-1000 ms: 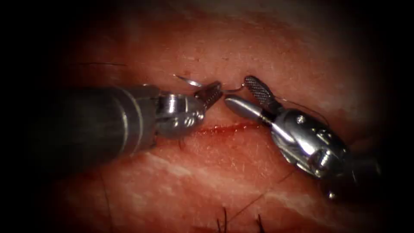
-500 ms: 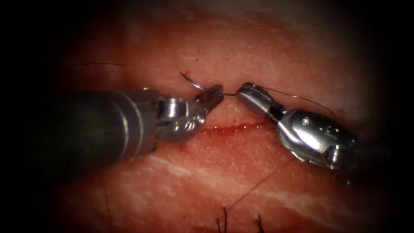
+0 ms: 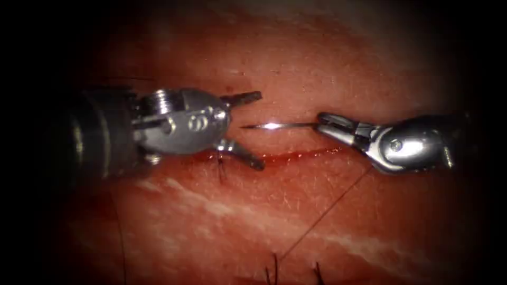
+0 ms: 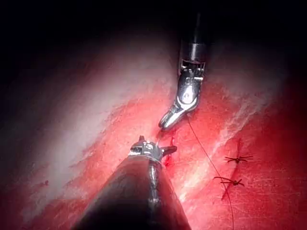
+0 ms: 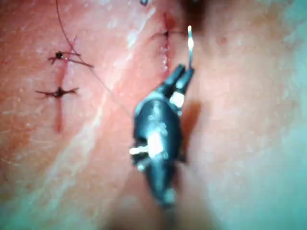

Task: Wound Closure

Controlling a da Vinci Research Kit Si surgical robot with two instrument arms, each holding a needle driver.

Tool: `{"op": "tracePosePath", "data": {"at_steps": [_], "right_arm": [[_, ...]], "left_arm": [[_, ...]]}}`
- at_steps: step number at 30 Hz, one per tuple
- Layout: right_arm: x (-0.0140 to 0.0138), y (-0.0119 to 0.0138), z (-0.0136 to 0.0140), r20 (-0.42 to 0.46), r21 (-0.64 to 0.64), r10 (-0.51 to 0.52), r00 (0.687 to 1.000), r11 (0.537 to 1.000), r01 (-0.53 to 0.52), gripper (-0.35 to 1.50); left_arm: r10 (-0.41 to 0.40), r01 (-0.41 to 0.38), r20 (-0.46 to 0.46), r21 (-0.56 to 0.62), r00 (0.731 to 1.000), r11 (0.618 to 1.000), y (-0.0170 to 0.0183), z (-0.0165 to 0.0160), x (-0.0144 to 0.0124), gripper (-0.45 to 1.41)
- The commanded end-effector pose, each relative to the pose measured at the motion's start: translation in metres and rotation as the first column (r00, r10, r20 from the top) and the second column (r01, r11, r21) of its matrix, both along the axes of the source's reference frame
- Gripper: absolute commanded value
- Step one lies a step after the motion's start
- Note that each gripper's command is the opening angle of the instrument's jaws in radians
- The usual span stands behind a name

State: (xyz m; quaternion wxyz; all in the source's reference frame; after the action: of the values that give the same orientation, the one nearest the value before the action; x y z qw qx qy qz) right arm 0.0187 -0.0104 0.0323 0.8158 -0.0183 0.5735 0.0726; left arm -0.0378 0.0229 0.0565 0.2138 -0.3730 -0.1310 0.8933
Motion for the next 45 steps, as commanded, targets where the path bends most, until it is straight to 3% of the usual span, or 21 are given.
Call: {"op": "tracePosePath", "data": {"at_steps": [1, 4, 10, 19, 30, 40, 43, 45], "right_arm": [[0.001, -0.0009, 0.0, -0.003, -0.019, -0.048, 0.999, 0.999, 0.048, -0.35], [0.0018, -0.0008, -0.0012, 0.017, -0.114, -0.146, 0.989, 0.983, 0.147, -0.35], [0.0023, -0.0008, -0.003, 0.042, -0.271, -0.21, 0.977, 0.939, 0.213, -0.35], [0.0031, -0.0014, -0.0038, 0.06, -0.355, -0.236, 0.97, 0.903, 0.241, -0.35], [0.0034, -0.0015, -0.004, 0.082, -0.399, -0.227, 0.971, 0.885, 0.24, -0.35], [0.0039, -0.0015, -0.0048, 0.071, -0.429, -0.206, 0.976, 0.877, 0.216, -0.35], [0.004, -0.0016, -0.0052, 0.072, -0.438, -0.21, 0.975, 0.872, 0.22, -0.35], [0.0041, -0.0016, -0.0053, 0.072, -0.438, -0.21, 0.975, 0.872, 0.22, -0.35]], "left_arm": [[0.008, -0.008, 0.005, 0.02, 1.0, 1.0, 0.0001, 0.0005, -0.0006, 0.61], [0.074, -0.069, -0.053, 0.099, 0.996, 0.993, 0.0009, 0.0004, -0.0008, 0.64], [0.226, -0.177, -0.189, 0.245, 0.956, 0.953, 0.0008, 0.0036, -0.0006, 0.76], [0.224, -0.165, -0.169, 0.307, 0.96, 0.937, 0.0016, 0.0084, -0.0003, 0.69], [0.2, -0.15, -0.103, 0.364, 0.974, 0.919, 0.0012, 0.009, -0.0003, 0.54], [0.226, -0.186, -0.055, 0.403, 0.973, 0.896, 0.0004, 0.0098, -0.0007, 0.47], [0.23, -0.19, -0.051, 0.408, 0.972, 0.893, 0.0, 0.0103, -0.0008, 0.36], [0.236, -0.197, -0.045, 0.41, 0.971, 0.89, -0.0002, 0.0106, -0.0007, 0.14]]}}
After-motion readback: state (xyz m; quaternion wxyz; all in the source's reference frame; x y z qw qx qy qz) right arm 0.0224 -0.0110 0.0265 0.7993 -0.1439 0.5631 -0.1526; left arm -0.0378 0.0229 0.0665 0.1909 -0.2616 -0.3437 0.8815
